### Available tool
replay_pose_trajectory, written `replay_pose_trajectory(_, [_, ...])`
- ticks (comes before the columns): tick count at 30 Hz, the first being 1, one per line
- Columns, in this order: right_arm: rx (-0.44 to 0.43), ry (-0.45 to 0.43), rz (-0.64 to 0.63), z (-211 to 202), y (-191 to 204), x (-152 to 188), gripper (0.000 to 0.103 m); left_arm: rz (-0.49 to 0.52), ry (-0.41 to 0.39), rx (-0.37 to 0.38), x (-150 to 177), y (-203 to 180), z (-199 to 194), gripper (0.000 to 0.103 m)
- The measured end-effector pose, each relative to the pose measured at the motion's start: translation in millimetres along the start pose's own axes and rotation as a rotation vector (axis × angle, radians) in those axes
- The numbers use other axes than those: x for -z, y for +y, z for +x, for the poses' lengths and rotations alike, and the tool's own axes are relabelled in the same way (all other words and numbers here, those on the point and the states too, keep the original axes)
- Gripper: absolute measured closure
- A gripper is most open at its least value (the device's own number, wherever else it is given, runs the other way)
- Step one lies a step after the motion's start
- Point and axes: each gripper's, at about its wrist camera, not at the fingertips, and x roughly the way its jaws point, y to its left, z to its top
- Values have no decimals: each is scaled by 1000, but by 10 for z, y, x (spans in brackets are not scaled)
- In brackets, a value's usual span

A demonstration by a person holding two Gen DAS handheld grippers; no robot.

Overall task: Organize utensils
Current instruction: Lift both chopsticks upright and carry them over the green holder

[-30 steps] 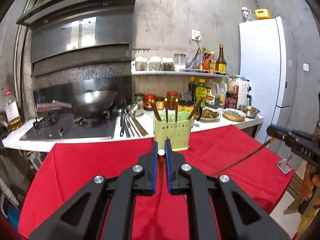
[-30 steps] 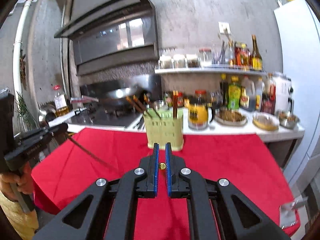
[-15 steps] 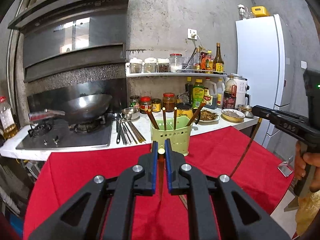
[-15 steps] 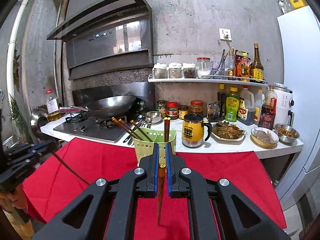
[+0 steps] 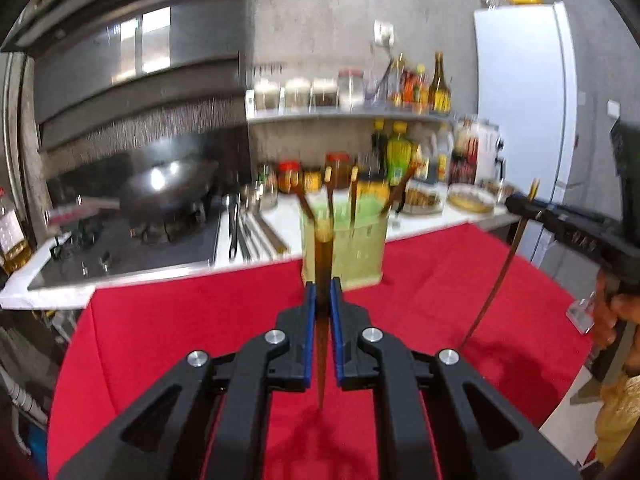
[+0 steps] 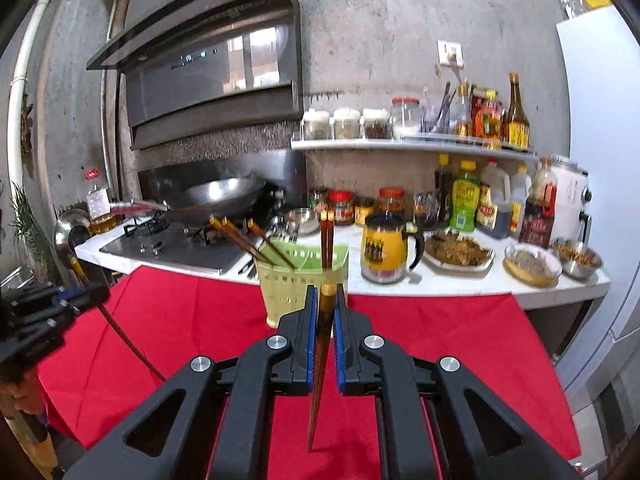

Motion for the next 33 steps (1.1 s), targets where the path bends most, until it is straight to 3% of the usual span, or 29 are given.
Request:
replay_pose_trajectory(5, [-4, 87, -5, 227, 24, 253, 95, -14, 72, 2, 233, 50, 166, 96])
replay_pose_trajectory(16, [-5, 77, -9, 94, 58, 340, 96, -65, 41, 23, 235, 63, 52, 97])
replay_pose_trajectory(24, [5, 24, 20, 225, -110, 23, 96, -28, -54, 70, -316, -139, 204, 96])
replay_pose_trajectory(33, [97, -151, -43, 394, -242, -719, 96, -32, -194, 34, -1212, -179, 548, 96])
